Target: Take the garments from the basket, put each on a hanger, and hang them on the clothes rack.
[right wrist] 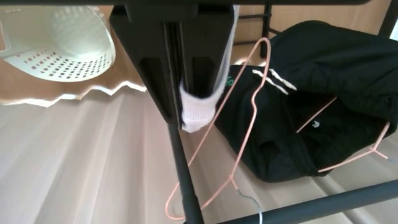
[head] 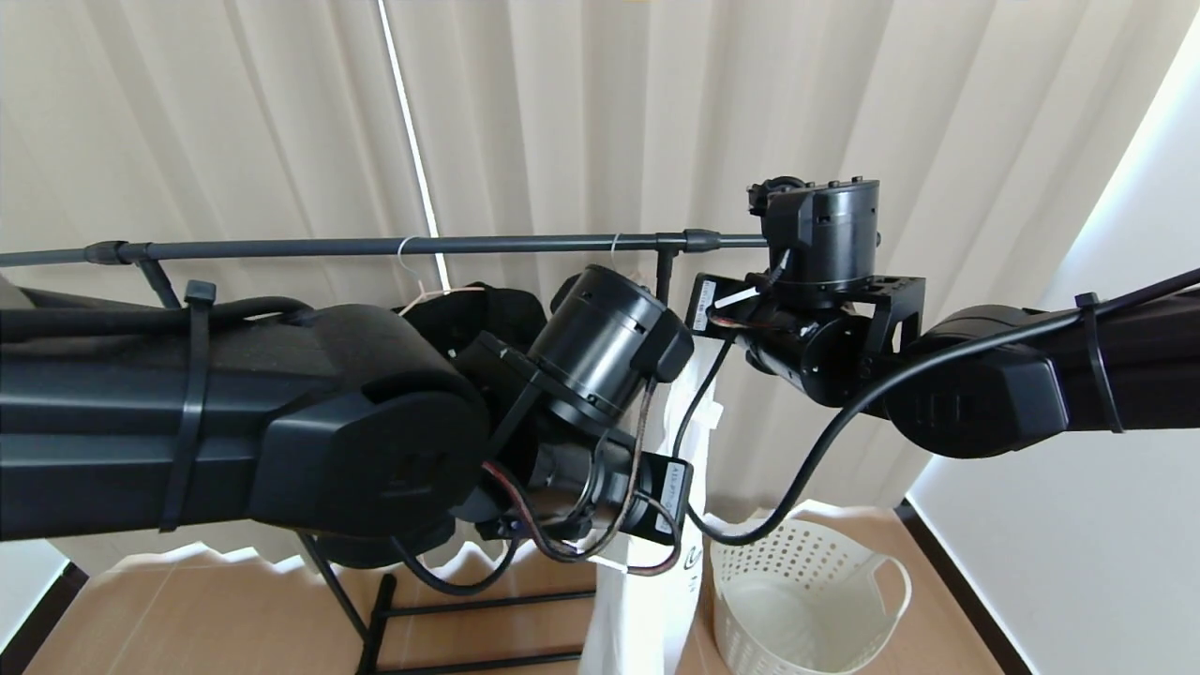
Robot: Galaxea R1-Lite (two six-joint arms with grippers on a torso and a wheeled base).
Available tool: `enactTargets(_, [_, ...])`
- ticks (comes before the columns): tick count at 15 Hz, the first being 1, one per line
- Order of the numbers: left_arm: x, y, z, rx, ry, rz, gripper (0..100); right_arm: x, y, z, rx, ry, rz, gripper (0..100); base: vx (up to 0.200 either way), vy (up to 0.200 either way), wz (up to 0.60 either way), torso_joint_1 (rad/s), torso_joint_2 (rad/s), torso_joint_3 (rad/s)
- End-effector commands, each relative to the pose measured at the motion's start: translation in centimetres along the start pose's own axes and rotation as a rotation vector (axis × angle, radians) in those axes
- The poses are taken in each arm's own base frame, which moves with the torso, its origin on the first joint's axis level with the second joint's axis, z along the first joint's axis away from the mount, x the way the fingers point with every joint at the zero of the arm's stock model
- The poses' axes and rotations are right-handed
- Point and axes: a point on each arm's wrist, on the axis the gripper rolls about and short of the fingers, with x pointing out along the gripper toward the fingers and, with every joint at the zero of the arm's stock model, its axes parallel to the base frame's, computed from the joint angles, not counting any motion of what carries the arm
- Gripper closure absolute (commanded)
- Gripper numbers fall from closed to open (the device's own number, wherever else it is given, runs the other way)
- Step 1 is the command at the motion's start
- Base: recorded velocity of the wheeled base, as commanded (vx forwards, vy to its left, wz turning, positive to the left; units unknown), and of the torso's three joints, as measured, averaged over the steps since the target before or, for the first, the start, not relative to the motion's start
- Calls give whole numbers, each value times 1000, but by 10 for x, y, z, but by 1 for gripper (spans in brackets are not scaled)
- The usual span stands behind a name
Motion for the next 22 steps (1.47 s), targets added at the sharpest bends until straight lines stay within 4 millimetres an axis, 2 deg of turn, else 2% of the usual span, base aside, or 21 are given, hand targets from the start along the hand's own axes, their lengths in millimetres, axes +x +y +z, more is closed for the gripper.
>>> enactTargets(1, [2, 13, 5, -25, -12, 38, 100, -2, -9, 10, -16, -24, -29, 100, 0, 0, 0, 0, 0, 0])
enactTargets(4, [2, 36, 21, -50, -52, 94, 100, -10, -19, 20, -86, -47, -70, 100, 0, 0, 0, 0, 0, 0])
enactTargets(5, [4, 37, 23, -48, -56, 99, 100, -13, -20, 21, -95, -47, -70, 100, 0, 0, 0, 0, 0, 0])
enactTargets(6, [11, 46, 35, -44, -78, 120, 100, -23, -27, 19, -149, -35, -76, 100, 0, 0, 0, 0, 0, 0])
enactTargets(10, [25, 42, 59, -26, -140, 116, 100, -47, -33, 13, -293, 0, -128, 100, 0, 0, 0, 0, 0, 0])
enactTargets(17, [32, 41, 61, -19, -138, 116, 100, -53, -38, 5, -368, 40, -143, 100, 0, 0, 0, 0, 0, 0])
enactTargets(22, [33, 42, 58, -22, -134, 154, 100, -55, -45, 10, -387, 36, -159, 100, 0, 0, 0, 0, 0, 0])
